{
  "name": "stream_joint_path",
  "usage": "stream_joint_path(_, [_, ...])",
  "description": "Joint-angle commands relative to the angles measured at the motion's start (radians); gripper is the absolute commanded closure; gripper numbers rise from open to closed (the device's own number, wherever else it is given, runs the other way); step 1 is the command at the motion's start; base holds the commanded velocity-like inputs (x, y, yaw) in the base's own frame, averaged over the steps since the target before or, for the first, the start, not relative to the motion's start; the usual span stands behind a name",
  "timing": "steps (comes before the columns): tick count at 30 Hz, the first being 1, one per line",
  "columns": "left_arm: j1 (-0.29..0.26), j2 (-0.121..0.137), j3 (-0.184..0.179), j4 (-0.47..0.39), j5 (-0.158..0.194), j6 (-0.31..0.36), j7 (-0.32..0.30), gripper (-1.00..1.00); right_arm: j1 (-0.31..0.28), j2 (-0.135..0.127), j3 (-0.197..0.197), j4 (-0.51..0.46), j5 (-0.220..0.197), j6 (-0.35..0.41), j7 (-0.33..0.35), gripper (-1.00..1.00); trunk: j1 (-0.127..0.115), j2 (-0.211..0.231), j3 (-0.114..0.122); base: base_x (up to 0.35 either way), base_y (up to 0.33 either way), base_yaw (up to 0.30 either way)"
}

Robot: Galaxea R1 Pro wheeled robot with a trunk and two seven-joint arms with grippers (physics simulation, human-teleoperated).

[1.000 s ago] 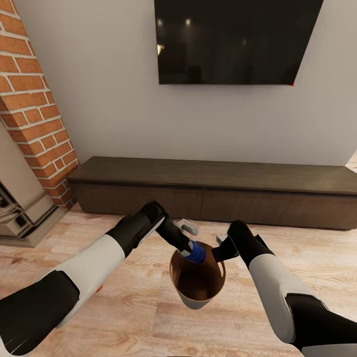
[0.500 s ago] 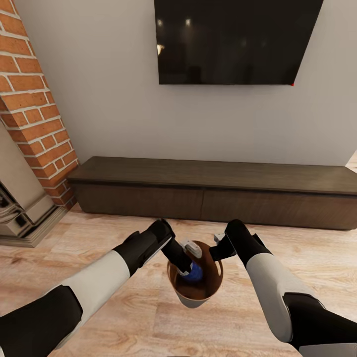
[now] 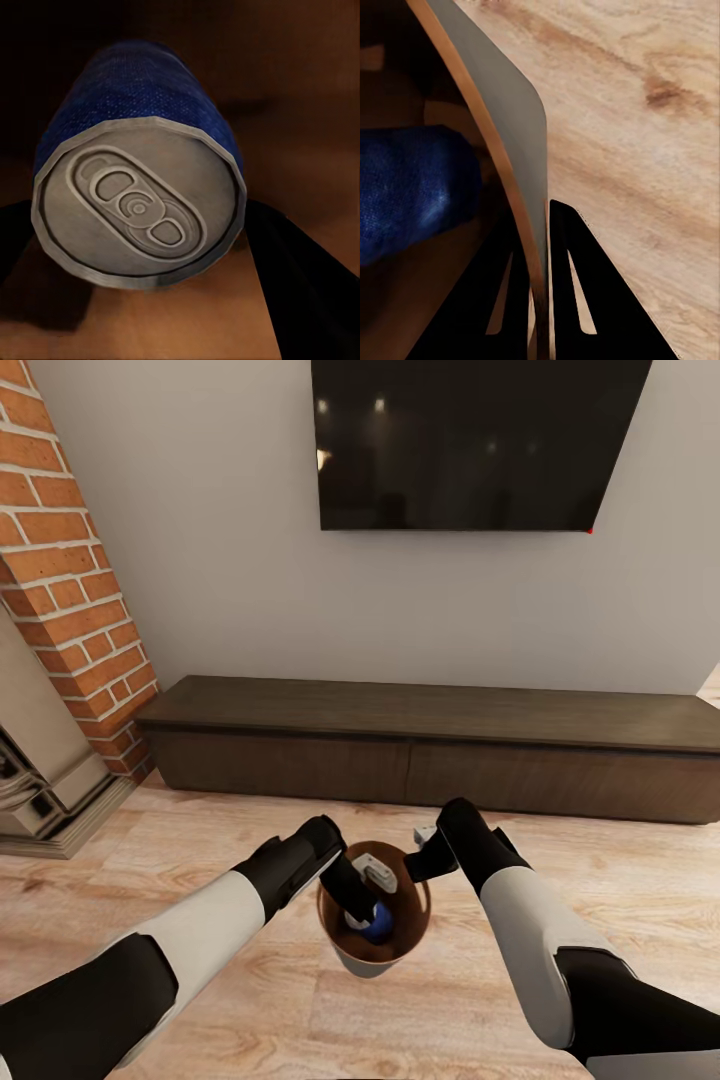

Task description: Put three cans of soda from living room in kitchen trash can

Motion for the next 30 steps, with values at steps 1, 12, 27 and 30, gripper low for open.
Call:
stream_joint_path(1, [0.0,0.0,0.0,0.004,0.0,-0.003,0.001,1.0,0.0,0.001,-0.002,0.0,-0.023,0.007,0.005,1.0,0.0,0.0,0.0,0.0,0.0,0.0])
stream_joint_path(12, [0.001,0.002,0.0,0.011,0.002,-0.037,0.005,-1.0,0.0,-0.001,-0.003,0.0,-0.024,0.007,0.005,1.0,0.0,0.0,0.0,0.0,0.0,0.0])
stream_joint_path(27, [0.001,0.018,0.01,0.008,0.006,-0.179,0.005,-1.0,0.001,-0.013,-0.016,0.003,-0.027,0.007,0.008,1.0,0.0,0.0,0.0,0.0,0.0,0.0])
stream_joint_path(30, [0.004,0.04,0.012,0.003,0.007,-0.188,0.01,-1.0,0.002,-0.017,-0.018,0.004,-0.029,0.007,0.011,1.0,0.0,0.0,0.0,0.0,0.0,0.0])
